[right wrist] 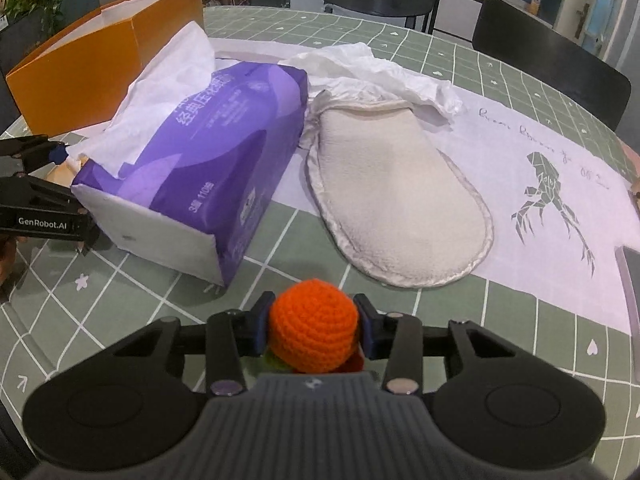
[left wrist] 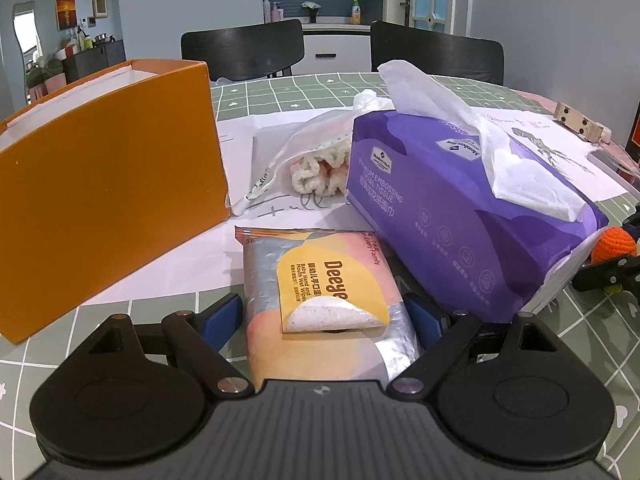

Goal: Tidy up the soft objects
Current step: 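Grasp the Deeyeo wipe pack with the left tool while the right tool grasps the orange knitted ball, then carry the wipe pack and orange ball over the orange box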

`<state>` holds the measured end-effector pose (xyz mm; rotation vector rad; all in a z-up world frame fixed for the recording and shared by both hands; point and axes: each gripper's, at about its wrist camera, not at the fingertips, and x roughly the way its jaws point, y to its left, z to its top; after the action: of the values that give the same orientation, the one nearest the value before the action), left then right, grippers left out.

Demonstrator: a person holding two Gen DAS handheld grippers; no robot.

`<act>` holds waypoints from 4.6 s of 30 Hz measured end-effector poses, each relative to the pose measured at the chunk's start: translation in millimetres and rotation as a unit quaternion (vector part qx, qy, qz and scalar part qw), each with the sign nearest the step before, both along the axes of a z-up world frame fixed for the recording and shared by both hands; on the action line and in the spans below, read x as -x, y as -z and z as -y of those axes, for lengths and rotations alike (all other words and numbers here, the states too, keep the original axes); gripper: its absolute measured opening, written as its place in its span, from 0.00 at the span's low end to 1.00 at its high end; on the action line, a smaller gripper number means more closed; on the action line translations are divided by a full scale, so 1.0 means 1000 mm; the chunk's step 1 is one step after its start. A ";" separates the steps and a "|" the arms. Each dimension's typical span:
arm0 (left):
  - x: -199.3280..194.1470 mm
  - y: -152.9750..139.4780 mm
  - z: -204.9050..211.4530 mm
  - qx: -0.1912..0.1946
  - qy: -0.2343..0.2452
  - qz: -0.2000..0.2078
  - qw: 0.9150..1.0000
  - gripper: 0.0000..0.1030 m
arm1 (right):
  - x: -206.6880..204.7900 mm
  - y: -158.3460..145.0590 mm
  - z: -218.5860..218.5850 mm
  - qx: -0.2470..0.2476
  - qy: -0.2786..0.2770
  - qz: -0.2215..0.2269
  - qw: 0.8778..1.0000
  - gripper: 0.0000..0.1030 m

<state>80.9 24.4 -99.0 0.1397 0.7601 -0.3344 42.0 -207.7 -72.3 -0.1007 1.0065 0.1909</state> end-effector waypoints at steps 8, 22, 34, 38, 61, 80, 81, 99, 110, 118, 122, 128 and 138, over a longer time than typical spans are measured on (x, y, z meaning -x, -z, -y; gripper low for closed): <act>0.003 -0.002 -0.003 0.003 0.008 -0.008 1.000 0.93 | 0.006 -0.006 0.006 -0.006 0.006 -0.005 1.000 0.44; 0.018 -0.006 -0.018 0.023 0.014 0.000 1.000 0.66 | 0.010 -0.012 0.004 -0.004 -0.003 -0.003 1.000 0.41; 0.039 -0.016 -0.043 0.021 0.022 0.007 1.000 0.65 | 0.014 -0.016 -0.001 -0.002 -0.010 0.004 1.000 0.41; 0.044 -0.023 -0.051 0.026 0.020 0.008 0.999 0.65 | 0.014 -0.015 -0.004 0.000 -0.013 0.002 1.000 0.41; 0.075 -0.050 -0.097 0.021 0.007 0.040 0.999 0.65 | 0.033 -0.021 -0.054 0.007 -0.100 -0.021 0.995 0.41; 0.077 -0.073 -0.135 0.030 -0.006 0.066 0.997 0.65 | 0.026 -0.039 -0.160 0.012 -0.215 -0.013 0.976 0.41; 0.077 -0.073 -0.136 0.032 -0.006 0.067 0.997 0.65 | 0.025 -0.041 -0.164 0.012 -0.217 -0.011 0.976 0.41; 0.064 -0.106 -0.153 0.013 0.012 0.077 0.997 0.64 | -0.014 -0.077 -0.206 0.023 -0.243 0.025 0.969 0.41; 0.016 -0.154 -0.147 -0.003 0.040 0.116 0.992 0.64 | -0.063 -0.141 -0.224 0.012 -0.251 0.090 0.964 0.41; -0.051 -0.156 -0.154 -0.042 0.048 0.094 0.994 0.64 | -0.119 -0.159 -0.245 0.022 -0.249 0.100 0.963 0.41; -0.085 -0.153 -0.159 -0.070 0.058 0.078 0.993 0.64 | -0.152 -0.158 -0.259 0.025 -0.248 0.095 0.964 0.41; -0.136 -0.136 -0.166 -0.110 0.067 0.040 0.991 0.64 | -0.206 -0.143 -0.282 0.035 -0.238 0.082 0.967 0.41; -0.210 -0.102 -0.189 -0.147 0.047 -0.038 0.987 0.64 | -0.287 -0.104 -0.308 0.056 -0.227 0.061 0.970 0.41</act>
<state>290.6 213.4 3.4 0.4439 0.8782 -0.3175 329.3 100.3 31.9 -0.4433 0.8592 0.5392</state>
